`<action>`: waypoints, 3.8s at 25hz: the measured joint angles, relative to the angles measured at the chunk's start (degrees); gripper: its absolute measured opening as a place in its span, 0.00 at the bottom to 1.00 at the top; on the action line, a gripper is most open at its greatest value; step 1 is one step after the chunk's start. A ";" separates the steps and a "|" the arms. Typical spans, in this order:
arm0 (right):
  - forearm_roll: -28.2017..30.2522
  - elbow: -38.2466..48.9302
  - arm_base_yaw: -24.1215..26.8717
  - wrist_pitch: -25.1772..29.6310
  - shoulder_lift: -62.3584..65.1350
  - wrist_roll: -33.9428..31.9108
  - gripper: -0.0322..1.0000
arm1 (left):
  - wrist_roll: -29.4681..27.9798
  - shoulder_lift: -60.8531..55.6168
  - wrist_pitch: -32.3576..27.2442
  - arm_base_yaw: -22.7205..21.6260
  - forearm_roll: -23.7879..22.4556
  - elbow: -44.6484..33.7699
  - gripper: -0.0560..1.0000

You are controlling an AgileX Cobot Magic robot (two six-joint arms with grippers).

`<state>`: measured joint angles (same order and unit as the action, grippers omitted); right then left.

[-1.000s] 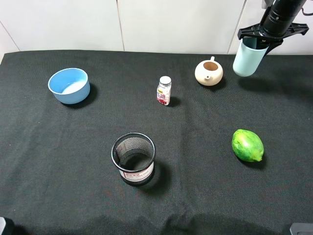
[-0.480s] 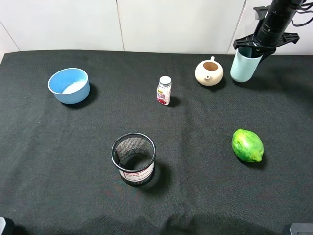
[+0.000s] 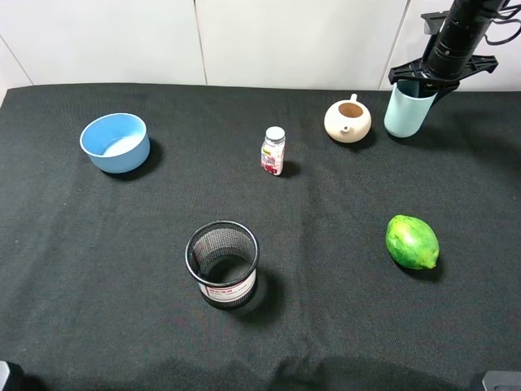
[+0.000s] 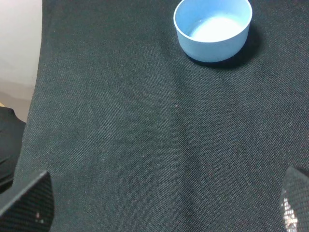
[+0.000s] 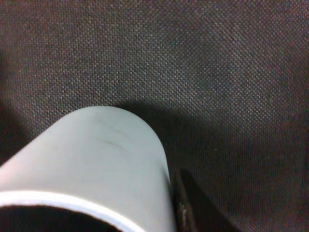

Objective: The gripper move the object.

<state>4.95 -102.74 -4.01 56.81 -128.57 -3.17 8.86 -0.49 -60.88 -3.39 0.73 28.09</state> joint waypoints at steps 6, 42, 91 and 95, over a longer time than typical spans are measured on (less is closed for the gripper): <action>-0.26 0.00 0.00 0.61 0.00 0.00 0.16 | 0.00 0.00 0.00 0.00 0.00 0.00 0.99; -1.74 -0.41 0.00 4.00 3.82 0.00 0.67 | 0.00 0.00 0.00 0.00 0.00 0.00 0.99; -8.63 15.32 0.00 13.29 43.55 5.78 0.70 | 0.00 0.00 0.00 0.00 0.00 0.00 0.99; -8.50 19.14 0.00 13.29 49.41 5.78 0.70 | 0.00 0.00 0.00 0.00 0.00 0.00 0.99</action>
<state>-3.55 -83.59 -4.01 70.09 -79.16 2.60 8.86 -0.49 -60.88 -3.39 0.73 28.09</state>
